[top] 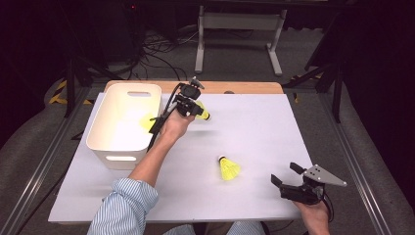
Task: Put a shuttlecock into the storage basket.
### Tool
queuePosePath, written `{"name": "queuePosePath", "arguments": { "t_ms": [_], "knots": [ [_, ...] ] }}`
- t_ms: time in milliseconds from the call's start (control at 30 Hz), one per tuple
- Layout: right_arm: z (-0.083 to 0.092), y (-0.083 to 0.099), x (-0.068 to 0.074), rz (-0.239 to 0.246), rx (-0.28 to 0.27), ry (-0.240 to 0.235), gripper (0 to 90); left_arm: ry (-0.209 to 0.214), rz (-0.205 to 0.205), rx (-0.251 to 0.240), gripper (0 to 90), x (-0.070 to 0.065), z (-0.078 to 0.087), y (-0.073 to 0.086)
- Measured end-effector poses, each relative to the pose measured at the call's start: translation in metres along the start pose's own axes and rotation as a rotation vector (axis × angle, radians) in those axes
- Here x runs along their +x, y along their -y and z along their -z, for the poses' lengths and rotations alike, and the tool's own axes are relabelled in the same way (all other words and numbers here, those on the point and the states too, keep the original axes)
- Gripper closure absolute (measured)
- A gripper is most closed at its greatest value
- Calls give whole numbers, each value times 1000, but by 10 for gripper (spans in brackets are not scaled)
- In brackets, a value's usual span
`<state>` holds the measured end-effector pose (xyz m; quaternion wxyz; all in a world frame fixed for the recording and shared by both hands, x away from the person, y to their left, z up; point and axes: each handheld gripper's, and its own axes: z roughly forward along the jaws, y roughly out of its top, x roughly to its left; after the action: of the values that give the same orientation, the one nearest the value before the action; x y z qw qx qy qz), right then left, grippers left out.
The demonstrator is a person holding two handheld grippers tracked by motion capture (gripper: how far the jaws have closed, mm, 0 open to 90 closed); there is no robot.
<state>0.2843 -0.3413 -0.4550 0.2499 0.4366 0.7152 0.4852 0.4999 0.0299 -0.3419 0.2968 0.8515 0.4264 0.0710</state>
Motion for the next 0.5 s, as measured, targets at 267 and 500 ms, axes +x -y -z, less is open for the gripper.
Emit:
{"name": "queuePosePath", "arguments": {
  "t_ms": [267, 500],
  "knots": [
    [0, 0, 0, -1, 1, -1, 103, -8, -7, 2, 900, 1, 12, 3],
    [0, 0, 0, 2, 3, -2, 103, -12, -15, 3, 900, 2, 25, 6]
  ]
}}
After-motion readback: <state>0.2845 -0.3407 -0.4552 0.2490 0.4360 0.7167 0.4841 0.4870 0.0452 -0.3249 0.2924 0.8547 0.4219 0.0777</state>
